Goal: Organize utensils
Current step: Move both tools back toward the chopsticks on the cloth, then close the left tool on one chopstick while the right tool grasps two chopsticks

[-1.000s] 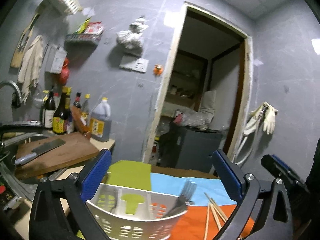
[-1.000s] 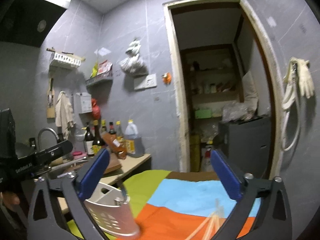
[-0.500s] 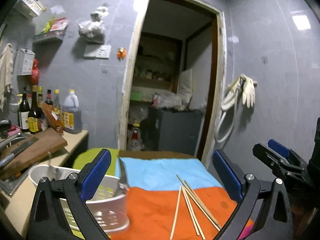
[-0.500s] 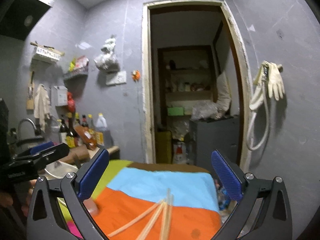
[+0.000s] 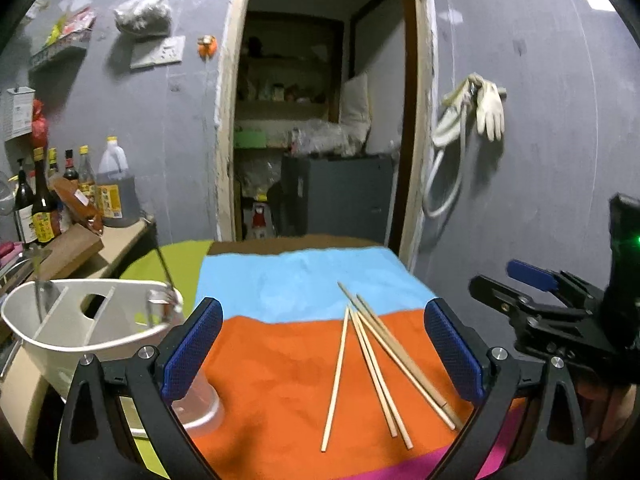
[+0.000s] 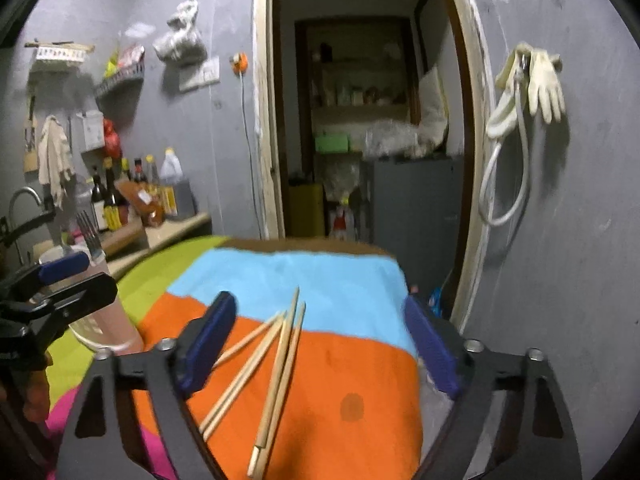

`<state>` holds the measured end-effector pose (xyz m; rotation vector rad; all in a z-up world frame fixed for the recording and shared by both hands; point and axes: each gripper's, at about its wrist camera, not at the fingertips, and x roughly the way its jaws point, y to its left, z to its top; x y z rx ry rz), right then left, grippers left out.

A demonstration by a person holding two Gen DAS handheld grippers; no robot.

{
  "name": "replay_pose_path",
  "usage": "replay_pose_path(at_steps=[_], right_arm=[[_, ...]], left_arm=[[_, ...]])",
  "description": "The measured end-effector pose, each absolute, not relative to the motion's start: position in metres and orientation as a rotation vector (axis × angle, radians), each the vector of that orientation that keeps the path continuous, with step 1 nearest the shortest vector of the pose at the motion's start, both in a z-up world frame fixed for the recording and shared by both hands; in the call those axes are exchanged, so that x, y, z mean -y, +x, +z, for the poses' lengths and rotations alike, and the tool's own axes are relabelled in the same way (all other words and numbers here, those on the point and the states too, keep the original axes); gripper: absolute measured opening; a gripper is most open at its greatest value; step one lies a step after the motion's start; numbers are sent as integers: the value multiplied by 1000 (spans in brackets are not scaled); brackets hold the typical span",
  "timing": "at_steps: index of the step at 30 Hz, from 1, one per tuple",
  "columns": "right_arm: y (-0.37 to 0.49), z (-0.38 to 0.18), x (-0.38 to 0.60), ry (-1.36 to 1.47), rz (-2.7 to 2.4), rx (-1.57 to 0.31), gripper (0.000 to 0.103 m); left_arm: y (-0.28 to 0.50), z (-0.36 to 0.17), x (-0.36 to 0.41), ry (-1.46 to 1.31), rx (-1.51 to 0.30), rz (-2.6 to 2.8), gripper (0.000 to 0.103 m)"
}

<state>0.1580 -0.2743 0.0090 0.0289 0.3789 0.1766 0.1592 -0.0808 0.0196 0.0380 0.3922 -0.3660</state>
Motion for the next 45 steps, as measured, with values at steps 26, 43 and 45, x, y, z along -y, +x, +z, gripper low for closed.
replay_pose_path(at_steps=[26, 43, 45], right_arm=[[240, -53, 258, 91, 318, -806, 12], [277, -65, 252, 93, 348, -997, 10], [279, -64, 254, 104, 354, -1015, 10]], left_arm=[[258, -58, 113, 90, -853, -473, 17], [291, -71, 121, 128, -998, -418, 4], [289, -71, 120, 118, -1004, -405, 3]])
